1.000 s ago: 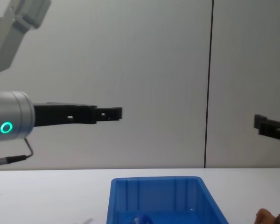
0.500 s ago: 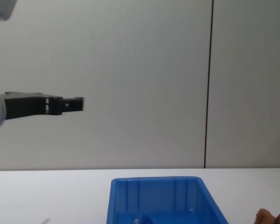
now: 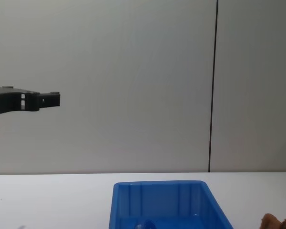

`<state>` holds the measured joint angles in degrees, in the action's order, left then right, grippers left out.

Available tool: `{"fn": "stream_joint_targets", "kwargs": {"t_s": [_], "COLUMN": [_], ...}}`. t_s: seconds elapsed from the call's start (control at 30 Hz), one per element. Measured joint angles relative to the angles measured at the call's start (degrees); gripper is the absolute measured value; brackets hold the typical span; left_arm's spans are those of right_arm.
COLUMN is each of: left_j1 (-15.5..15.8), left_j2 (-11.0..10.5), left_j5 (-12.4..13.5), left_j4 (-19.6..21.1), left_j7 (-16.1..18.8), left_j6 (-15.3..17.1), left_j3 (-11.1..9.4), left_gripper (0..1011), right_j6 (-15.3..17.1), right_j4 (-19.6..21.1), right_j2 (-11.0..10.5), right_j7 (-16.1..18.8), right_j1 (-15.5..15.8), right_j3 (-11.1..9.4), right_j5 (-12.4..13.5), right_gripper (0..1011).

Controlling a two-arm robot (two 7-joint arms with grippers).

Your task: Pick up the two dolls from the table and place them into the box.

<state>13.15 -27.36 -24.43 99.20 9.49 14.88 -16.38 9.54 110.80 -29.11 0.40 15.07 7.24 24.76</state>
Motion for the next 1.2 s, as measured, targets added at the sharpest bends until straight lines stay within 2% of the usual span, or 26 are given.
{"fn": "stream_joint_targets", "kwargs": {"t_s": [0.03, 0.3, 0.43, 0.6, 0.8, 1.2], "left_j1": [0.0, -0.4, -0.6, -0.7, -0.8, -0.9], "left_j2": [0.0, -0.2, -0.3, -0.4, -0.4, -0.5], "left_j5": [0.0, 0.3, 0.4, 0.5, 0.5, 0.6], "left_j4": [0.1, 0.5, 0.7, 0.8, 0.9, 1.0], "left_j7": [0.2, 1.6, 2.1, 2.4, 2.7, 3.1], "left_j6": [0.0, -0.2, -0.3, -0.4, -0.4, -0.5], "left_j3": [0.0, 0.2, 0.3, 0.4, 0.4, 0.5], "left_gripper": [1003, 1003, 1003, 1003, 1003, 1003], "right_j6": [0.0, 6.1, 8.8, 10.6, 12.8, 14.3], "right_j4": [0.0, 0.7, 0.4, -0.4, -2.7, -7.9], "right_j2": [0.0, -1.4, -1.5, -1.3, -0.1, 3.0], "right_j7": [0.0, 0.7, 1.3, 2.1, 3.8, 6.3], "right_j1": [0.0, 1.3, 0.9, -0.1, -2.8, -8.1], "right_j3": [0.0, 0.0, 0.2, 0.5, 1.4, 3.1], "right_j5": [0.0, -0.8, -1.9, -3.0, -5.2, -8.7], "right_gripper": [1001, 1001, 1001, 1001, 1001, 1001]}}
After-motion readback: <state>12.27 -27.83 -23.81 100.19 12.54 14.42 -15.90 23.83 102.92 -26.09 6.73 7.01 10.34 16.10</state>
